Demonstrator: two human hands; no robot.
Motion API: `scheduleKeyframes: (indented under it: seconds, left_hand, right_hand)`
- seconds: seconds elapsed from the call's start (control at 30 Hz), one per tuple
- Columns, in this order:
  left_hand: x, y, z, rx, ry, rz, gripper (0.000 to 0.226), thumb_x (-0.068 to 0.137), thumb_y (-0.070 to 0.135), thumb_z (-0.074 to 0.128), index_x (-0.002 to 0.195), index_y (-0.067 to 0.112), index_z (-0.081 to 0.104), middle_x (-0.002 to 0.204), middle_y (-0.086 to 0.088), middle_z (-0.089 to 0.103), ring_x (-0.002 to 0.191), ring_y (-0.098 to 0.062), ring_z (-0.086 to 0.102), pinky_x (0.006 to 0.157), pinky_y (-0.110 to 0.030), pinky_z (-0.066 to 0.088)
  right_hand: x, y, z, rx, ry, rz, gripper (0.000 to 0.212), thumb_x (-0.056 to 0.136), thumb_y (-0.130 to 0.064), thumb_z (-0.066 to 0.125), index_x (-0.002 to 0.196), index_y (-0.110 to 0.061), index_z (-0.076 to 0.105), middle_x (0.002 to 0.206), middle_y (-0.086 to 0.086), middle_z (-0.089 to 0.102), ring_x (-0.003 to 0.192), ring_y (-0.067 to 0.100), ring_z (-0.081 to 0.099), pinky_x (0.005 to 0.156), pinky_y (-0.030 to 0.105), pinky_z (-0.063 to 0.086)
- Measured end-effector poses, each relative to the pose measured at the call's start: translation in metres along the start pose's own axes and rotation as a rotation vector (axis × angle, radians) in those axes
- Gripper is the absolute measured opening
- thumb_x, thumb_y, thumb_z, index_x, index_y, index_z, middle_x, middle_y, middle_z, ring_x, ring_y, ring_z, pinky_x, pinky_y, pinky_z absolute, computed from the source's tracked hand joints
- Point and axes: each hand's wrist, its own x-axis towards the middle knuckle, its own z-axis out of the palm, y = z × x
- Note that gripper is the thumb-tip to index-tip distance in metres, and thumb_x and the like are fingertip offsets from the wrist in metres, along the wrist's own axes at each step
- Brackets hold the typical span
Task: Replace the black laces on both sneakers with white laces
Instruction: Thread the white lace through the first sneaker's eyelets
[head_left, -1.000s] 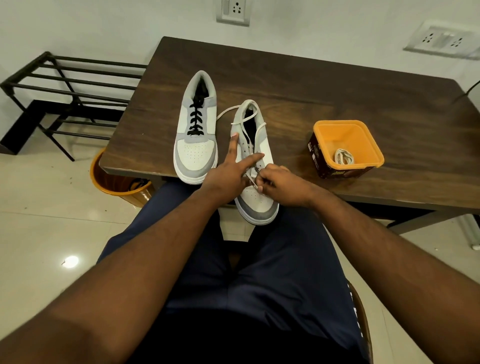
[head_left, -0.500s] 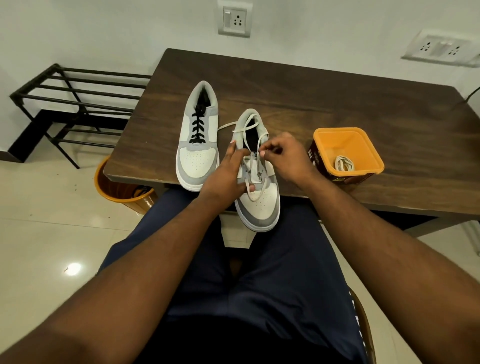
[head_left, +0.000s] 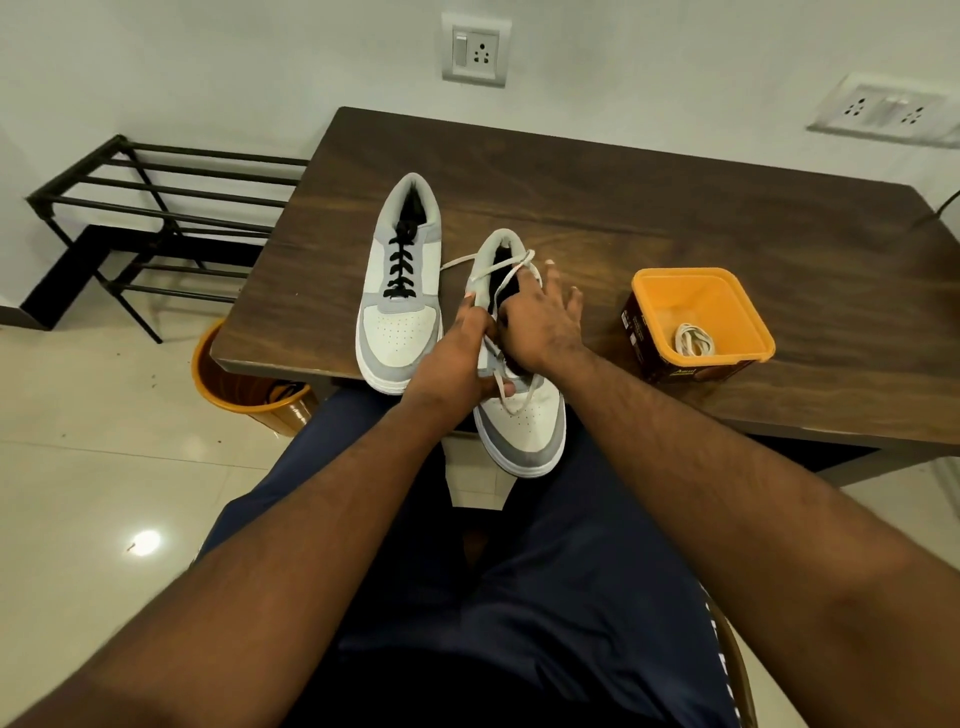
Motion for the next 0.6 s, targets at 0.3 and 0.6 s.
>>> scheduleKeyframes:
  seconds: [0.3,0.6]
  left_hand:
    - [0.002,0.011,-0.012,0.091,-0.1,-0.035,0.062,0.072,0.02,0.085,0.115,0.015,0.041,0.156,-0.008,0.031,0.097,-0.018,0.051,0.083,-0.024,0.036]
    - [0.005,0.01,-0.013,0.14,-0.127,0.018,0.055,0.07,0.031,0.086,0.103,0.024,0.044,0.158,0.009,0.019,0.11,-0.024,0.056,0.086,-0.035,0.048]
  right_hand:
    - [0.045,0.017,-0.058,0.396,0.314,0.251,0.019,0.099,-0.026,0.047,0.111,-0.018,0.06,0.153,0.003,0.026,0.135,0.025,0.031,0.103,0.045,0.032]
    - [0.04,0.035,-0.027,0.926,0.079,0.228,0.022,0.098,-0.002,0.043,0.098,-0.012,0.063,0.084,0.003,0.06,0.068,0.009,0.052,0.053,0.017,0.044]
